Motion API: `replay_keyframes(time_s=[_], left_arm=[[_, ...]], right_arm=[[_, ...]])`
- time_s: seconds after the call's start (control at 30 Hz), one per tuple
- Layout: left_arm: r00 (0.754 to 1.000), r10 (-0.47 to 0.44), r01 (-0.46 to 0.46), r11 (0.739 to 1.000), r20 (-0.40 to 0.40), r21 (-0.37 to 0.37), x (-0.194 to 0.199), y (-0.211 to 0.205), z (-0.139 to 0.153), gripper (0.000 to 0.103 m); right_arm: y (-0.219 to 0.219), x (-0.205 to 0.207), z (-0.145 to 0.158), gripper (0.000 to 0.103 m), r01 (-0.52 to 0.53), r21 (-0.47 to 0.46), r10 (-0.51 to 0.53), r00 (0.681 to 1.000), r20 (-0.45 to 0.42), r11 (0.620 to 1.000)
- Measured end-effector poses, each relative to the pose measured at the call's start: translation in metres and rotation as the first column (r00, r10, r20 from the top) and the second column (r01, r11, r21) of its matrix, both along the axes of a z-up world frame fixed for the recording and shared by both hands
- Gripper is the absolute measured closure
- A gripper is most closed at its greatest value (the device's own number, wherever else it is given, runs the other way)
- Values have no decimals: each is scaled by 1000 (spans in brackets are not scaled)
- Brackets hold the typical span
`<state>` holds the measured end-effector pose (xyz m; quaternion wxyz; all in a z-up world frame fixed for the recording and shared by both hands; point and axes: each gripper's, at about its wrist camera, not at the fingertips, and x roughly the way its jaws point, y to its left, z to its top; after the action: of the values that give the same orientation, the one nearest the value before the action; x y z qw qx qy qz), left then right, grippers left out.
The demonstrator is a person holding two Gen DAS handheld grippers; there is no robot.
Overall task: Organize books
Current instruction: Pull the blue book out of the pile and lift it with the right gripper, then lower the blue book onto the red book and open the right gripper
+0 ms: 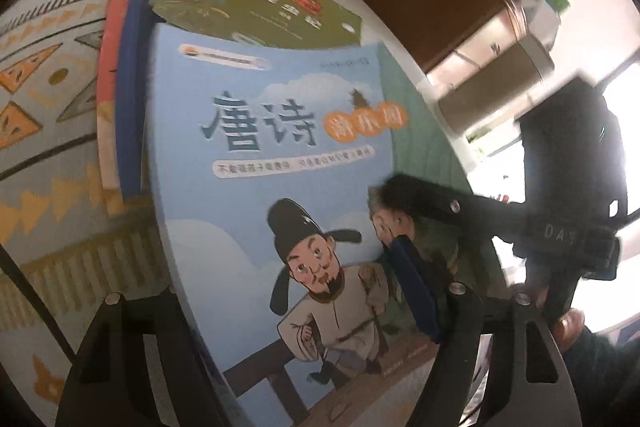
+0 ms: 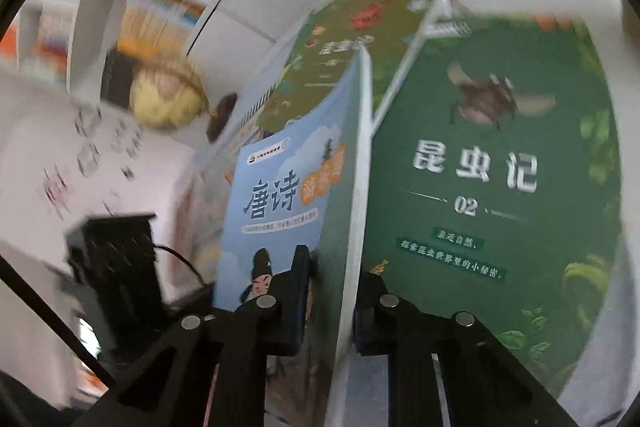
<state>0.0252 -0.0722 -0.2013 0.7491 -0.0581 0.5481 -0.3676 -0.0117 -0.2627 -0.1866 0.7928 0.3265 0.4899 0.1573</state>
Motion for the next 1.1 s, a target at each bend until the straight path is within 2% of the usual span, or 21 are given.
replay_keyframes(time_s=[0.07,0.17,0.23,0.43,0.6,0.73,0.83,1.0,1.1], left_arm=[[999,-27,26,999,23,28,-15,0,4,31],[999,-15,14,999,37,32,-29,8,11,31],[997,3,-6,999,78,46,-37,15,21,31],[987,74,-86,994,146,73,-47,46,49,31],[961,165,-187,979,221,82,-55,92,86,30],[933,225,-257,963,282,79,-56,141,120,30],[910,262,-297,953,322,65,-52,184,142,30],[888,310,-344,938,340,45,-18,267,160,30],[886,314,-348,936,342,43,13,313,159,30]], right_arm=[[14,-2,9,87,-51,-103,54,998,25,993],[27,-2,15,87,-114,-162,121,992,33,980],[40,0,22,87,-159,-196,171,984,43,968],[72,-5,39,87,-261,-224,288,953,97,939],[112,-2,71,86,-309,-234,352,920,173,922],[152,5,102,86,-328,-199,370,899,234,923],[192,14,128,85,-353,-181,393,872,291,918],[275,45,157,84,-391,-190,434,831,347,901],[324,71,158,84,-383,-199,430,833,348,902]])
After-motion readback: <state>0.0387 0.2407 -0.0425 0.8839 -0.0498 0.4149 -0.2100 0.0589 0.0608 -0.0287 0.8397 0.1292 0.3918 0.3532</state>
